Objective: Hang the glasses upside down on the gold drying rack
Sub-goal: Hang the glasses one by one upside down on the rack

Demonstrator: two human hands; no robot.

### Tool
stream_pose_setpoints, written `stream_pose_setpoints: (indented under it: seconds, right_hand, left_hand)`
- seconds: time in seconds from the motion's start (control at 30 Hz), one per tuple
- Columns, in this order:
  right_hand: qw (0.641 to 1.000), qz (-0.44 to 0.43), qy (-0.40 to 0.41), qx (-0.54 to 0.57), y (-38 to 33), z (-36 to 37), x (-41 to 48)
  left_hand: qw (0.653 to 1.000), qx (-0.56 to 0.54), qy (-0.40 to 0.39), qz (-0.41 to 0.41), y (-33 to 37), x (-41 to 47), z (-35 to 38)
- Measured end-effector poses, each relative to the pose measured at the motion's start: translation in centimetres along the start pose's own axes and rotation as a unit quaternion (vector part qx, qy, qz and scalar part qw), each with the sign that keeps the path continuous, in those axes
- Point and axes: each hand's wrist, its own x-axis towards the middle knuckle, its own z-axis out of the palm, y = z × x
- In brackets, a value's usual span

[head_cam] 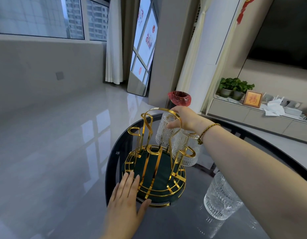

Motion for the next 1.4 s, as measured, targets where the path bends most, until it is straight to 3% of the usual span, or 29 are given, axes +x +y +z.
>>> stream_pose_setpoints:
  seconds: [0.3,0.47,0.6,0.77,0.9,1.0,1.2,1.4]
  right_hand:
    - [0.999,0.002,0.036,0.027,0.1,-0.2,-1.2]
    - [0.99,-0.012,0.142,-0.004,1.1,-1.2,-4.9]
    - [0.976,-0.003,0.21,0.05,3.1,-2.3,-10.5]
    - [0.927,-0.029,0.349,0.131,6.3,-1.0,-18.4]
    - [0.888,0.017,0.414,0.197,9.1,3.1,-22.6]
    - [0.885,0.071,0.398,0.23,10.8,6.9,-23.8]
    - [0.939,0.171,0.276,0.116,12.5,11.6,-23.1]
    - [0.922,0.284,0.229,0.129,12.8,12.4,-21.0]
  left_hand:
    - [0.998,-0.036,0.055,-0.019,-1.2,0.5,1.3]
    - [0.998,-0.013,0.06,-0.023,-1.3,0.3,1.5]
    - [0.999,-0.003,0.048,-0.005,-0.7,-0.4,0.9]
    - [0.998,0.008,0.049,0.027,0.8,-2.5,1.1]
    - [0.996,0.009,0.019,0.084,2.7,-3.8,1.2]
    - [0.99,0.01,-0.007,0.14,4.7,-4.4,1.8]
    - [0.986,0.031,-0.085,0.14,5.7,-4.6,3.4]
    - [0.987,0.025,-0.075,0.136,5.8,-4.4,3.7]
